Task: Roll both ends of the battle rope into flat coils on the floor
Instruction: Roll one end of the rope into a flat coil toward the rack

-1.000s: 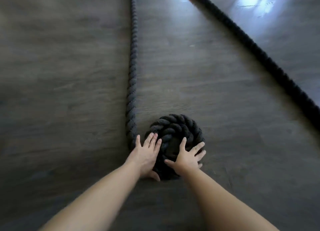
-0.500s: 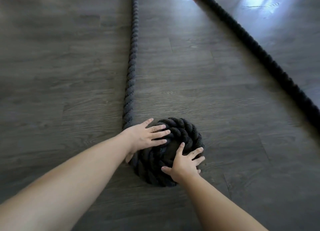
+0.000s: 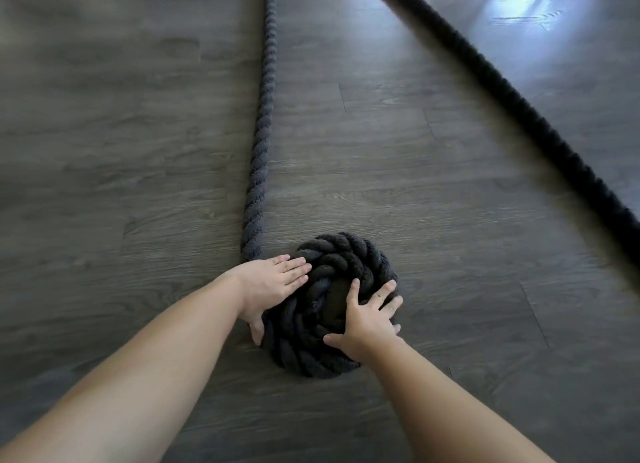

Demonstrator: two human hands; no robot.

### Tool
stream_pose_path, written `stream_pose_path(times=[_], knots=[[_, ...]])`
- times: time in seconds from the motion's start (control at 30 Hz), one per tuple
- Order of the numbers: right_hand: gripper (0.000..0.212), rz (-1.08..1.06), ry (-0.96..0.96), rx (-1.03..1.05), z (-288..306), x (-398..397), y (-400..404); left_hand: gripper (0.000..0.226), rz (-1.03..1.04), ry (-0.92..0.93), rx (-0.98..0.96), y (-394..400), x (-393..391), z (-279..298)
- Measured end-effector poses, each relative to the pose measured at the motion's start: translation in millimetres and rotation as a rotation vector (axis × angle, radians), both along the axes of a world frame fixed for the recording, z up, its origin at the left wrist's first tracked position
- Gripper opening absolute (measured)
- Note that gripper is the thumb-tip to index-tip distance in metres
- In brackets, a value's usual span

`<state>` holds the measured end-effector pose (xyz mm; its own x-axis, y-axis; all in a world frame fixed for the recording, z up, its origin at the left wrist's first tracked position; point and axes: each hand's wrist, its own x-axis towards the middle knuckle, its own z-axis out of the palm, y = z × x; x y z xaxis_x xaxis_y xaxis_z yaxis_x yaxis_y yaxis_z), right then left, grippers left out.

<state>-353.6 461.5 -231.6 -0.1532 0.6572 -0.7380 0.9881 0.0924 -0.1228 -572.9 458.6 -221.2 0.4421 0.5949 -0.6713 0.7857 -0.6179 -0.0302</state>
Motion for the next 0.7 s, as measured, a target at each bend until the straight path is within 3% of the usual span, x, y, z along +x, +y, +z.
stream_pose_path(times=[0.2,0.33,0.43,0.53,0.7], knots=[[0.115,0.024,0.102,0.084,1,-4,18,0.142,0.137,0.044,0.043,-13,-2,-2],[0.105,-0.287,0.090,0.115,6,-34,13,0.139,0.227,0.048,0.121,-18,2,-4],[0.119,-0.504,0.073,0.038,5,-54,20,0.137,0.337,0.026,0.189,-20,9,-11],[0.136,-0.389,0.057,0.068,-5,-53,34,0.138,0.473,0.011,0.212,-18,21,-16],[0.142,-0.152,0.004,0.094,-7,-52,72,0.138,0.632,0.034,0.211,-6,39,-16]])
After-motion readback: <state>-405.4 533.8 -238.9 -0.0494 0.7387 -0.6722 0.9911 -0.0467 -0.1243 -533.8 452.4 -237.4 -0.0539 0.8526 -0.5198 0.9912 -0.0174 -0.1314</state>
